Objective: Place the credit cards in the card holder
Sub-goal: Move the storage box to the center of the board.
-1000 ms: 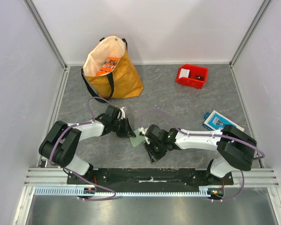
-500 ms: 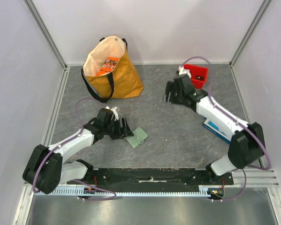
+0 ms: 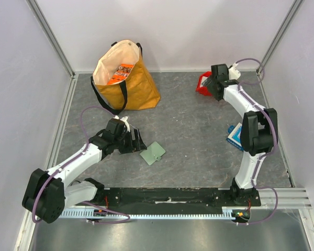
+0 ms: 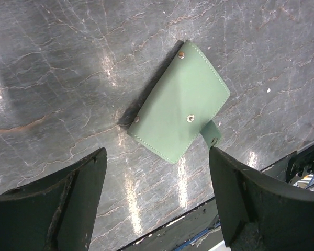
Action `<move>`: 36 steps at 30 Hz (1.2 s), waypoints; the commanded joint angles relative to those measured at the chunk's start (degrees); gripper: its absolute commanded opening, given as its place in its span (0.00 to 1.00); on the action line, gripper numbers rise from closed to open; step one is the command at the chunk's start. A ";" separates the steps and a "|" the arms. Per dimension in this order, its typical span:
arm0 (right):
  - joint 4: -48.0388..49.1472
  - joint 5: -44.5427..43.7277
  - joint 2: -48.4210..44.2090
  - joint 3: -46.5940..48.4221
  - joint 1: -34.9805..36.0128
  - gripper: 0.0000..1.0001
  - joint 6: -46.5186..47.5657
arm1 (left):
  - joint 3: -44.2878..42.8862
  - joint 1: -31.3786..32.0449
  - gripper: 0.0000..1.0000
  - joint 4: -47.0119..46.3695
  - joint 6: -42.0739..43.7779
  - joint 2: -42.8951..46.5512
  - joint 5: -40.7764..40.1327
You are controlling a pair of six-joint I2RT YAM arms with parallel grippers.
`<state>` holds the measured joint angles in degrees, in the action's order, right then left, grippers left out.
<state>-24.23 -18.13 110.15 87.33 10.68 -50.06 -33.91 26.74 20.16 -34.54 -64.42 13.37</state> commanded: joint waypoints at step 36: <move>4.98 3.89 8.86 1.45 -9.01 0.53 -18.93 | -1.69 -0.02 0.86 0.67 1.59 0.09 -2.38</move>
<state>-18.72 -14.87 122.34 92.53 1.72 -70.46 -34.02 26.74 21.21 -34.48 -63.81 11.86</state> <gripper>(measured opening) 0.552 0.853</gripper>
